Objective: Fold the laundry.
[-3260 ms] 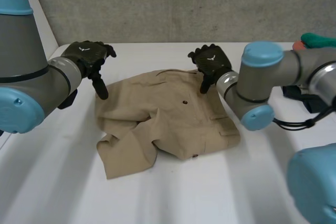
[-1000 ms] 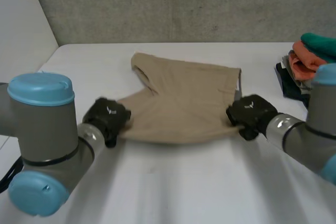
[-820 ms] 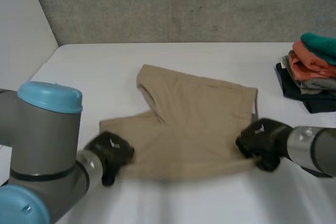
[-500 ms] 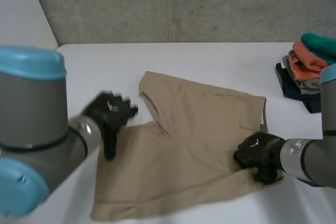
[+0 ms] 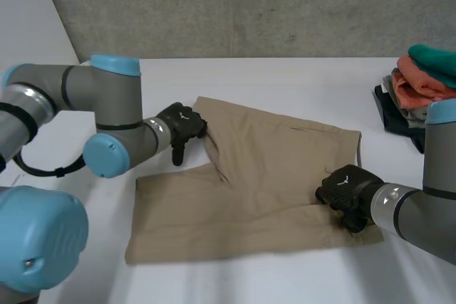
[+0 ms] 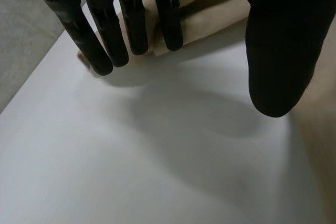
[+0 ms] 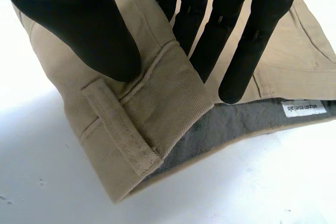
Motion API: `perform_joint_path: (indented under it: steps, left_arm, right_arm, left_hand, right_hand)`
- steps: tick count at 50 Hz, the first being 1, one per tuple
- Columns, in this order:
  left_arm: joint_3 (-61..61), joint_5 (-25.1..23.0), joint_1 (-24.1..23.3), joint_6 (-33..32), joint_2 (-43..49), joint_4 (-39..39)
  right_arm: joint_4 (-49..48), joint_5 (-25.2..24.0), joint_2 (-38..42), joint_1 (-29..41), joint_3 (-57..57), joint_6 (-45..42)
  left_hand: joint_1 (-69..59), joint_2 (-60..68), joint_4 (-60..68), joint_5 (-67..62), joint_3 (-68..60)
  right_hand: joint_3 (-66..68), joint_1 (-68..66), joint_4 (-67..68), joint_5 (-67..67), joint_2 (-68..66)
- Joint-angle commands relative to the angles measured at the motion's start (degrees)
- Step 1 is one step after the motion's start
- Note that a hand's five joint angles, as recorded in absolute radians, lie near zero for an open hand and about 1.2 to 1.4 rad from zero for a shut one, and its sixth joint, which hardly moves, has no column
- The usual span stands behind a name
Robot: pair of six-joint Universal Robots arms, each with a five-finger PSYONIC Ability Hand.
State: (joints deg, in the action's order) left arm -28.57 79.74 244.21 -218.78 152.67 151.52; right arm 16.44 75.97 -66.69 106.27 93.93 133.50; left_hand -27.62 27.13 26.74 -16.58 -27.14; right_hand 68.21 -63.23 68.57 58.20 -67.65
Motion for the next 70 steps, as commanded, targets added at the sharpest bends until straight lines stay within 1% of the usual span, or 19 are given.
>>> perform_joint_path:
  steps: [1, 4, 8, 17, 25, 29, 34, 37, 42, 47, 52, 53, 56, 57, 61, 64, 65, 70]
  left_arm:
    - [0.54, -0.82, -1.54, 0.46, 0.53, 6.22]
    - [0.45, -0.64, -1.98, 0.99, 0.44, 9.56]
    - [0.45, -0.38, -2.68, 0.99, 0.96, 11.6]
    - [1.15, -0.11, -3.91, 0.55, 2.1, 12.92]
    - [4.75, -0.02, -4.88, -0.5, 4.39, 13.36]
    - [6.16, 0.15, -5.41, -1.64, 5.62, 12.92]
    - [6.78, 1.12, -5.67, -4.8, 6.41, 12.13]
    - [6.86, 1.47, -5.5, -5.16, 6.5, 12.13]
    - [7.39, 1.03, -5.32, -5.86, 7.03, 12.04]
    - [7.48, 0.33, -5.41, -7.09, 7.2, 12.22]
    - [8.18, 0.5, -5.5, -10.6, 8.35, 12.39]
    - [8.36, 0.68, -5.41, -11.22, 8.52, 12.39]
    - [9.15, 1.21, -5.5, -12.72, 9.14, 12.39]
    - [9.41, 1.38, -5.5, -12.89, 9.31, 12.39]
    - [9.33, 3.05, -5.58, -13.07, 9.05, 12.48]
    - [8.01, 6.38, -5.5, -12.72, 6.95, 12.31]
    - [6.36, 8.48, -5.23, -12.11, 5.29, 12.04]
    - [-1.64, 13.5, -4.97, -10.7, -1.05, 12.22]
  right_arm:
    - [-2.2, 0.32, -0.02, -0.44, 0.99, -0.17]
    - [-3.34, 0.32, 0.07, -0.53, 1.34, -0.26]
    - [-4.14, 0.32, 0.5, -0.53, 1.43, -0.52]
    - [-4.23, 0.41, 1.65, -0.97, 1.52, -1.93]
    - [-4.23, 0.32, 2.0, -1.06, 1.61, -3.07]
    - [-4.23, 0.32, 2.09, -1.15, 1.61, -3.08]
    - [-4.22, 0.15, 2.09, -1.5, 1.78, -3.16]
    - [-4.31, 0.06, 2.09, -1.59, 1.69, -3.16]
    - [-4.67, -0.12, 2.09, -1.68, 1.78, -3.25]
    - [-4.67, -0.2, 2.09, -1.68, 1.78, -3.34]
    - [-4.49, -0.2, 1.91, -1.76, 1.78, -3.25]
    - [-4.49, -0.2, 1.91, -1.76, 1.78, -3.25]
    - [-4.49, -0.2, 1.91, -1.76, 1.78, -3.34]
    - [-4.49, -0.2, 1.91, -1.85, 1.78, -3.34]
    - [-4.67, -0.2, 1.82, -2.03, 1.69, -3.34]
    - [-4.67, -0.2, 1.65, -2.11, 1.78, -3.34]
    - [-4.67, -0.2, 1.47, -2.11, 1.78, -3.34]
    - [-4.67, -0.2, 1.21, -1.85, 1.78, -3.34]
  left_hand:
    - [0.25, 0.24, 0.63, -0.79, -0.23]
    - [0.75, -0.27, 0.12, -0.29, 0.28]
    - [0.92, -0.44, -0.05, -0.12, 0.45]
    - [0.92, -0.44, -0.05, -0.12, 0.45]
    - [-0.42, 0.91, 1.3, -1.46, -0.9]
    - [-5.12, 5.61, 6.0, -6.16, -5.6]
    - [-11.67, 12.15, 12.54, -12.71, -12.14]
    - [-15.72, 16.2, 16.59, -16.76, -16.19]
    - [-24.12, 24.61, 25.0, -25.16, -24.6]
    - [-29.51, 30.0, 30.39, -30.55, -29.99]
    - [-36.24, 36.72, 37.11, -37.28, -36.71]
    - [-38.25, 38.74, 39.13, -39.29, -38.73]
    - [-51.01, 51.49, 51.88, -52.05, -51.49]
    - [-52.37, 52.85, 53.24, -53.41, -52.84]
    - [-52.38, 52.87, 53.26, -53.42, -52.86]
    - [-52.38, 52.87, 53.26, -53.42, -52.86]
    - [-52.38, 52.87, 53.26, -53.42, -52.86]
    - [-52.38, 52.87, 53.26, -53.42, -52.86]
  right_hand:
    - [11.79, -16.77, 11.43, 11.8, -12.35]
    - [11.79, -16.77, 11.43, 11.8, -12.35]
    - [11.79, -16.77, 11.43, 11.8, -12.35]
    - [11.79, -16.77, 11.43, 11.8, -12.35]
    - [11.79, -16.77, 11.43, 11.8, -12.35]
    - [11.79, -16.77, 11.43, 11.8, -12.35]
    - [11.79, -16.77, 11.43, 11.8, -12.35]
    - [11.79, -16.77, 11.43, 11.8, -12.35]
    - [11.79, -16.77, 11.43, 11.8, -12.35]
    - [11.79, -16.77, 11.43, 11.8, -12.35]
    - [11.79, -16.77, 11.43, 11.8, -12.35]
    - [11.79, -16.77, 11.43, 11.8, -12.35]
    - [11.79, -16.77, 11.43, 11.8, -12.35]
    - [11.79, -16.77, 11.43, 11.8, -12.35]
    - [11.79, -16.77, 11.43, 11.8, -12.35]
    - [11.79, -16.77, 11.43, 11.8, -12.35]
    - [11.79, -16.77, 11.43, 11.8, -12.35]
    - [11.79, -16.77, 11.43, 11.8, -12.35]
